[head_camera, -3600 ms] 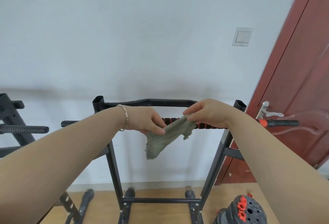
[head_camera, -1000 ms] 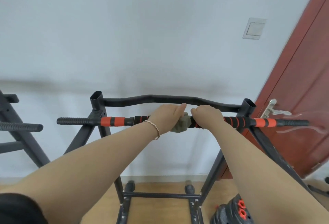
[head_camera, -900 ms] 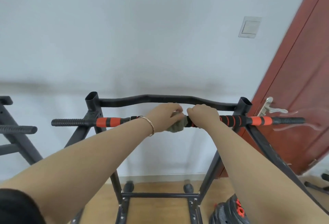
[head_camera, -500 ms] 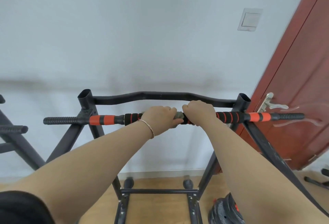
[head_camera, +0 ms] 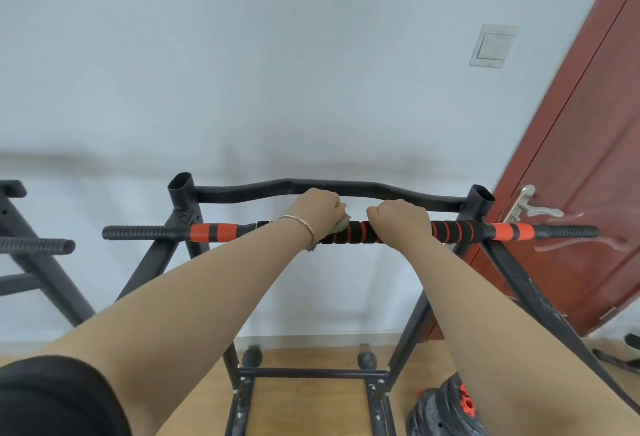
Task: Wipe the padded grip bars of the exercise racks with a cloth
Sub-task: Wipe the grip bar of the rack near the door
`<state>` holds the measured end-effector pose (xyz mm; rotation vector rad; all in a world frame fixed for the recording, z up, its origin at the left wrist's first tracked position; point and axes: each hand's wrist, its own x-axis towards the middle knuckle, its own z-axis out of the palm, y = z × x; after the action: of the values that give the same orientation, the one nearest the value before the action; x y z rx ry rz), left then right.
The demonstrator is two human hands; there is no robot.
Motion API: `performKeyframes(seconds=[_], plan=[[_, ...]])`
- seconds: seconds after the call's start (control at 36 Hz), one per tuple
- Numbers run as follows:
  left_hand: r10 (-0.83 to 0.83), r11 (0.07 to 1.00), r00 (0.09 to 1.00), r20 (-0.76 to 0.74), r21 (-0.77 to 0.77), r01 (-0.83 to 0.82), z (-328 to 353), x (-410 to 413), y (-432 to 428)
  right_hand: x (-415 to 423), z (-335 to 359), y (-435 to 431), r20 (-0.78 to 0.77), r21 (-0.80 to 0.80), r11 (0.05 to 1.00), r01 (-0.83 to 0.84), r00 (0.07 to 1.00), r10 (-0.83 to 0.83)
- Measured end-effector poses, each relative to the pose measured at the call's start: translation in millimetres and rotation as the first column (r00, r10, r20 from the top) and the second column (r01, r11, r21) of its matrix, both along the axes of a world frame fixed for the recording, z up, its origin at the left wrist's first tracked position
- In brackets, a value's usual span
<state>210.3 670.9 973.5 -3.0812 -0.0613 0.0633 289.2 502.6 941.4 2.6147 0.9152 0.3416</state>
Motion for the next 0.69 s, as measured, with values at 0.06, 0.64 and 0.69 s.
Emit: performKeyframes(seconds=[0.06, 0.64, 0.69], plan=[[-0.061, 0.994, 0.998, 0.03, 0.097, 0.058, 0, -10, 11, -2, 0, -1, 0.006, 0.001, 1.0, -0.012, 1.0, 0.012], [-0.079, 0.995, 0.934, 0.348, -0.033, 0.097, -17, -124, 191, -81, 8, 166, -0.103, 0.016, 0.956, -0.291, 0.951, 0.291], [-0.103, 0.994, 0.958, 0.269, -0.016, 0.111, -30, -119, 185, -82, 1, 175, -0.124, 0.005, 0.963, -0.268, 0.956, 0.267]])
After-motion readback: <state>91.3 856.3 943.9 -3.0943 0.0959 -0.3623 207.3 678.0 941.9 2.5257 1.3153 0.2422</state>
